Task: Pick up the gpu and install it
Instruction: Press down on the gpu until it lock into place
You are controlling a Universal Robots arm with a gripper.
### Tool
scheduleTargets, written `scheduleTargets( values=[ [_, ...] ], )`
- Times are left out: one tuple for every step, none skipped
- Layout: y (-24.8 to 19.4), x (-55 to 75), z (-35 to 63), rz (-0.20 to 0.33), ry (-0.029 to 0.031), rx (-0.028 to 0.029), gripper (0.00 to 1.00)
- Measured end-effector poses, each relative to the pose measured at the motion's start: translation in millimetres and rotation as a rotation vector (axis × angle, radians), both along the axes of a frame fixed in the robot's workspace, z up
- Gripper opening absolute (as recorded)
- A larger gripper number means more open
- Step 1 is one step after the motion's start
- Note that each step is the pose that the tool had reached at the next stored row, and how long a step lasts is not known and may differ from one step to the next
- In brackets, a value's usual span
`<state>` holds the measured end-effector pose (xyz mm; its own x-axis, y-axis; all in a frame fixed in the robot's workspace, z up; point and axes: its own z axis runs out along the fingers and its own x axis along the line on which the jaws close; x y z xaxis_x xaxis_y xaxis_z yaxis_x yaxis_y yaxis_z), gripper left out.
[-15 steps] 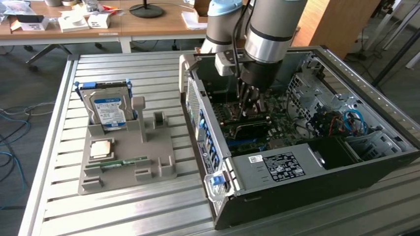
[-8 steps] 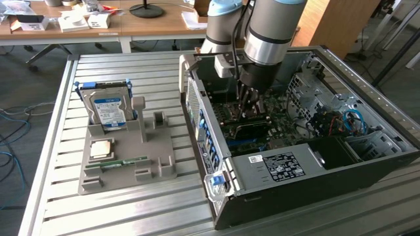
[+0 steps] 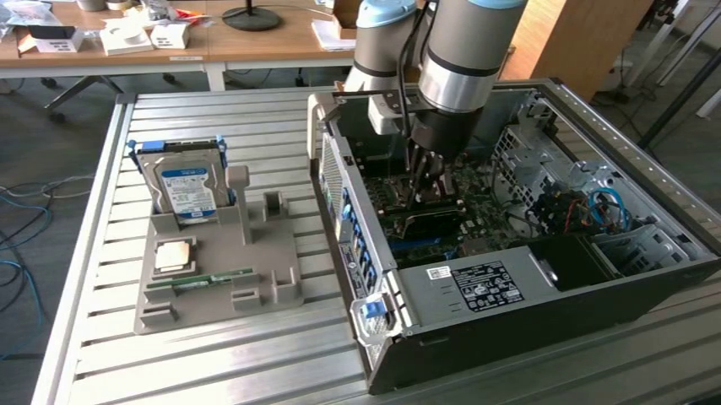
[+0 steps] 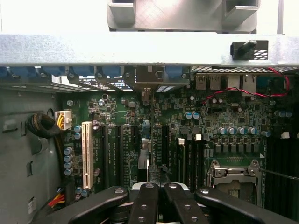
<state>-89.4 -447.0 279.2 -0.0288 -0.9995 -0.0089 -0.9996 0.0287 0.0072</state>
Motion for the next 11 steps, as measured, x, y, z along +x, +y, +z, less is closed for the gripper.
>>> scheduleTargets(
  values=[
    [0.0, 0.0, 0.0, 0.0, 0.0, 0.0, 0.11],
    [0.0, 0.0, 0.0, 0.0, 0.0, 0.0, 0.11],
    [0.0, 0.0, 0.0, 0.0, 0.0, 0.0, 0.11],
    [0.0, 0.0, 0.0, 0.0, 0.0, 0.0, 0.11],
    [0.0, 0.0, 0.0, 0.0, 0.0, 0.0, 0.11],
    [0.0, 0.0, 0.0, 0.0, 0.0, 0.0, 0.11],
    [0.0, 0.0, -0.4, 0.0, 0.0, 0.0001, 0.11],
    [0.0, 0.0, -1.0, 0.0, -0.0001, 0.0003, 0.11],
    [0.0, 0.0, -1.4, 0.0, -0.0001, 0.0003, 0.11],
    [0.0, 0.0, -1.5, 0.0, 0.0, 0.0, 0.11],
    [0.0, 0.0, -1.4, 0.0, 0.0, -0.0001, 0.11]
  ],
)
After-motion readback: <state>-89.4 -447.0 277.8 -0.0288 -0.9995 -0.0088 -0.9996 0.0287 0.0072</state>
